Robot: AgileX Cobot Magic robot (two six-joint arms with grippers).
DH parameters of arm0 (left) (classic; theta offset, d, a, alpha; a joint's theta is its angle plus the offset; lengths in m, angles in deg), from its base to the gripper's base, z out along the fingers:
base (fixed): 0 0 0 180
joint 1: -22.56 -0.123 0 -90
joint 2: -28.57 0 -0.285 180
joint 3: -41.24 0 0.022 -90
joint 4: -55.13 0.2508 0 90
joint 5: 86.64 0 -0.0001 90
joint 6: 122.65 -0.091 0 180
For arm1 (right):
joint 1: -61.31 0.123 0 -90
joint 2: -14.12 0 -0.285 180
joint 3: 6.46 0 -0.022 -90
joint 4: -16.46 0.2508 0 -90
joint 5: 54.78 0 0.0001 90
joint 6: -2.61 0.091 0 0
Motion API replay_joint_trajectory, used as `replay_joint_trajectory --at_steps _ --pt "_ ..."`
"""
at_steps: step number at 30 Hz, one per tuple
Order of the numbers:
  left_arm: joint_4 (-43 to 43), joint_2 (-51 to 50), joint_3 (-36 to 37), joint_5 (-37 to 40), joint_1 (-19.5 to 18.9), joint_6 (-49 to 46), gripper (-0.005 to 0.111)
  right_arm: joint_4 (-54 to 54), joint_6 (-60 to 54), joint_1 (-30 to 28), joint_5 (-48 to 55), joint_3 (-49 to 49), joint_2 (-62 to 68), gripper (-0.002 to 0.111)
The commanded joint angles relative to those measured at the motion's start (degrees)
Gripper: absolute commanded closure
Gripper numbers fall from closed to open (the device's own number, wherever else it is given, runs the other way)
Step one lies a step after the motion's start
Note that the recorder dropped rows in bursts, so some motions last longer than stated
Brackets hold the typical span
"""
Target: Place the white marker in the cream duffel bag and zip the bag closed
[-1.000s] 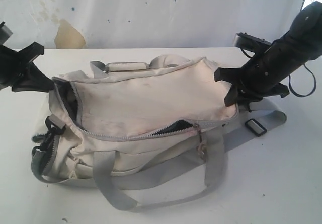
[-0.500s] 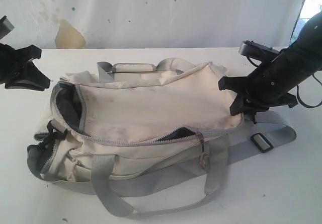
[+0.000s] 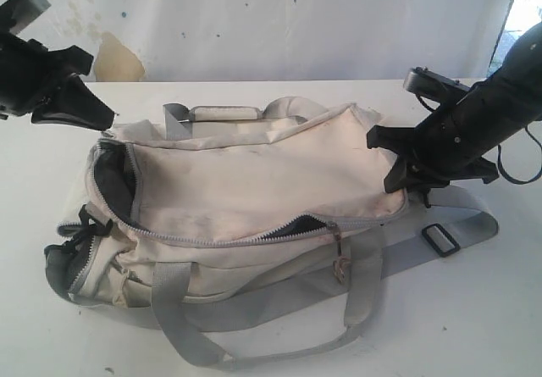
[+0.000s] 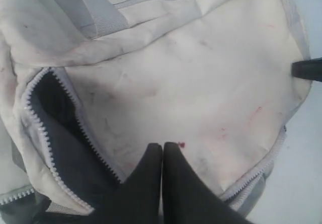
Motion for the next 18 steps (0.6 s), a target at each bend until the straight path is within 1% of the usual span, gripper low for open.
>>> replay_joint_trajectory --at_steps 1,4,7,10,12,14,15,16,18 --pt "10.41 6.56 2.5 -7.48 7.13 6.99 0.107 0.13 -0.01 -0.12 -0.09 -0.12 -0.25 0.108" --pt "18.66 10.25 4.51 -12.02 13.1 12.9 0.107 0.13 -0.12 -0.12 -0.31 -0.12 -0.25 0.108" --pt "21.12 12.78 6.69 -14.49 18.75 15.39 0.107 0.13 -0.12 -0.12 -0.31 -0.12 -0.25 0.108" --pt "20.97 13.87 8.2 -14.25 22.32 16.88 0.107 0.13 -0.12 -0.12 -0.31 -0.12 -0.25 0.108" --pt "20.49 14.01 9.41 -12.4 24.01 17.06 0.107 0.13 -0.12 -0.12 -0.31 -0.12 -0.25 0.108" --pt "17.9 14.01 12.27 -11.2 26.39 16.95 0.107 0.13 -0.12 -0.12 -0.31 -0.12 -0.25 0.108" --pt "16.54 14.01 13.54 -11.5 27.37 15.23 0.107 0.13 -0.12 -0.12 -0.19 -0.12 -0.25 0.108" --pt "14.37 14.01 15.51 -14.11 29.51 12.49 0.107 0.13 -0.12 -0.12 -0.2 -0.12 -0.25 0.108" --pt "13.29 14.01 17.63 -19.13 32.97 12.32 0.107 0.13 -0.12 -0.12 -0.07 -0.12 -0.25 0.108"
